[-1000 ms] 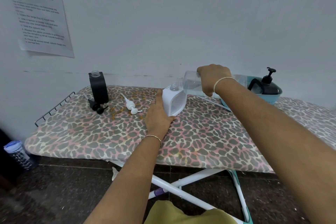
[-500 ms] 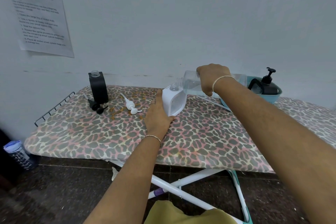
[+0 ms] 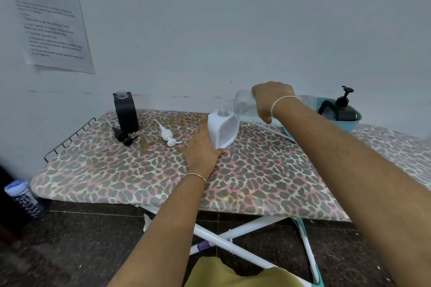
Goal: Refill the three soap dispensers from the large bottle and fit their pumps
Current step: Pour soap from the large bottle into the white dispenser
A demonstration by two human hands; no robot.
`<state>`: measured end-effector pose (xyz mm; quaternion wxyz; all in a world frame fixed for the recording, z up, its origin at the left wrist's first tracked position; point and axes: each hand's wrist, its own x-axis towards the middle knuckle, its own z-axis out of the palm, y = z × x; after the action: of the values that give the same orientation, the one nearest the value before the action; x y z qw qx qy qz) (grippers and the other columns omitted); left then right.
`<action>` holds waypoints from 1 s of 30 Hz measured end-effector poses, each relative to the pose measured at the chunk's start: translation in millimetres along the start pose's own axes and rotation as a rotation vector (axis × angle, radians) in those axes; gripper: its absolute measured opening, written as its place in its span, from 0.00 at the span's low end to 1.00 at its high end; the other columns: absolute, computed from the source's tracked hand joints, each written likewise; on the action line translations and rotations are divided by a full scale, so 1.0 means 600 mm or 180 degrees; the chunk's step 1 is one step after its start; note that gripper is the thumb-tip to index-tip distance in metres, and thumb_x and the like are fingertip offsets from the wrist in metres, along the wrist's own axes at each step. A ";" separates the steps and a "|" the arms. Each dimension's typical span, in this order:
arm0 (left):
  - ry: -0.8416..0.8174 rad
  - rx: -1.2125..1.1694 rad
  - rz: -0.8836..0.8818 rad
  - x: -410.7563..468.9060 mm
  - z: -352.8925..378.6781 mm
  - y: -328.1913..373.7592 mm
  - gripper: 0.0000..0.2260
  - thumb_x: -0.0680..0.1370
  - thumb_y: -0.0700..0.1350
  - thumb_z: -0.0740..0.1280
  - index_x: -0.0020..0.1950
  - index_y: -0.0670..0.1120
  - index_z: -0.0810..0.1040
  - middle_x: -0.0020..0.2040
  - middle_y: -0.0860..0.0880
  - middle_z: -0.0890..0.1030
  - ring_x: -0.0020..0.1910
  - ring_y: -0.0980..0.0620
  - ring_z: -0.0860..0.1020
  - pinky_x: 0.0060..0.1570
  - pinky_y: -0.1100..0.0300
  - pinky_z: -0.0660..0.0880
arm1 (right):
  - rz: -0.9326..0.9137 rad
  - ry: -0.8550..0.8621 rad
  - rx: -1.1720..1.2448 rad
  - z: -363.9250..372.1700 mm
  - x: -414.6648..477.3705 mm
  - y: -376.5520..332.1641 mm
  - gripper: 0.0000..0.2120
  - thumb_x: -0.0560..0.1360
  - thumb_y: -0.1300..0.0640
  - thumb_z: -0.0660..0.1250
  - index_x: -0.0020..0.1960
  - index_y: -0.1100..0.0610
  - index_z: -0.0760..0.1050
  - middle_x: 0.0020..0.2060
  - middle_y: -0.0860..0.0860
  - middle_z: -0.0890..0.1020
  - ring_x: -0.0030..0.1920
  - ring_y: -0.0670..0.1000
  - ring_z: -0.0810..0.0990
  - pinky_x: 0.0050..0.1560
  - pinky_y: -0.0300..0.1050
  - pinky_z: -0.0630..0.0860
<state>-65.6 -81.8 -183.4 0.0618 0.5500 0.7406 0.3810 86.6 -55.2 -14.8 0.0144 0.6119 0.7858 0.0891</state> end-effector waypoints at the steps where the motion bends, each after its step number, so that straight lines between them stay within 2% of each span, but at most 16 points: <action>1: -0.0003 0.0007 0.0007 0.000 0.000 -0.001 0.49 0.65 0.51 0.78 0.76 0.56 0.49 0.63 0.47 0.75 0.61 0.44 0.75 0.51 0.48 0.75 | 0.0003 -0.0003 -0.0006 0.000 0.000 0.000 0.21 0.71 0.66 0.68 0.63 0.54 0.71 0.53 0.53 0.78 0.55 0.56 0.77 0.45 0.46 0.68; 6: -0.0002 0.0011 0.0000 0.001 0.001 -0.001 0.49 0.65 0.51 0.78 0.76 0.57 0.49 0.61 0.46 0.77 0.59 0.43 0.76 0.49 0.48 0.75 | 0.0044 -0.0099 -0.0001 -0.001 0.001 -0.001 0.22 0.70 0.65 0.69 0.62 0.54 0.71 0.49 0.52 0.77 0.51 0.56 0.76 0.45 0.47 0.68; 9: 0.0004 -0.0013 0.0027 0.001 0.001 -0.002 0.49 0.65 0.51 0.78 0.76 0.57 0.49 0.62 0.47 0.76 0.59 0.44 0.76 0.49 0.49 0.75 | 0.0047 -0.0126 -0.0018 -0.001 0.001 -0.001 0.23 0.70 0.65 0.69 0.63 0.54 0.71 0.54 0.53 0.78 0.55 0.56 0.77 0.45 0.47 0.68; 14: -0.0020 -0.0014 0.0025 0.000 0.001 -0.002 0.49 0.66 0.52 0.77 0.77 0.56 0.49 0.65 0.47 0.74 0.63 0.44 0.74 0.52 0.48 0.74 | 0.0066 -0.0113 -0.0074 -0.002 0.001 -0.003 0.23 0.70 0.65 0.69 0.63 0.54 0.70 0.55 0.53 0.78 0.56 0.56 0.77 0.46 0.47 0.68; 22: -0.0027 -0.0014 0.0027 -0.001 0.000 0.000 0.49 0.66 0.51 0.77 0.77 0.56 0.48 0.64 0.46 0.75 0.62 0.44 0.74 0.52 0.48 0.74 | 0.0086 -0.0204 -0.0189 -0.006 0.002 -0.006 0.23 0.70 0.64 0.70 0.63 0.54 0.70 0.49 0.51 0.76 0.50 0.55 0.76 0.45 0.46 0.68; 27: -0.0069 0.0028 -0.0035 -0.002 -0.001 0.000 0.49 0.67 0.52 0.77 0.77 0.57 0.47 0.62 0.44 0.75 0.61 0.43 0.74 0.51 0.48 0.74 | 0.0069 -0.0206 -0.0209 -0.007 0.003 -0.006 0.22 0.71 0.65 0.69 0.63 0.54 0.70 0.51 0.52 0.77 0.50 0.56 0.76 0.44 0.47 0.68; 30: -0.0082 0.0038 -0.0033 -0.002 -0.002 0.000 0.49 0.67 0.51 0.77 0.77 0.57 0.47 0.64 0.45 0.74 0.62 0.44 0.74 0.52 0.48 0.74 | 0.0067 -0.0197 -0.0242 -0.008 0.003 -0.006 0.22 0.71 0.65 0.69 0.63 0.55 0.70 0.46 0.51 0.75 0.46 0.55 0.73 0.43 0.47 0.67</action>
<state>-65.5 -83.4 -182.9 0.0700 0.5514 0.7449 0.3691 81.8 -54.8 -10.7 0.0610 0.6216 0.7745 0.1001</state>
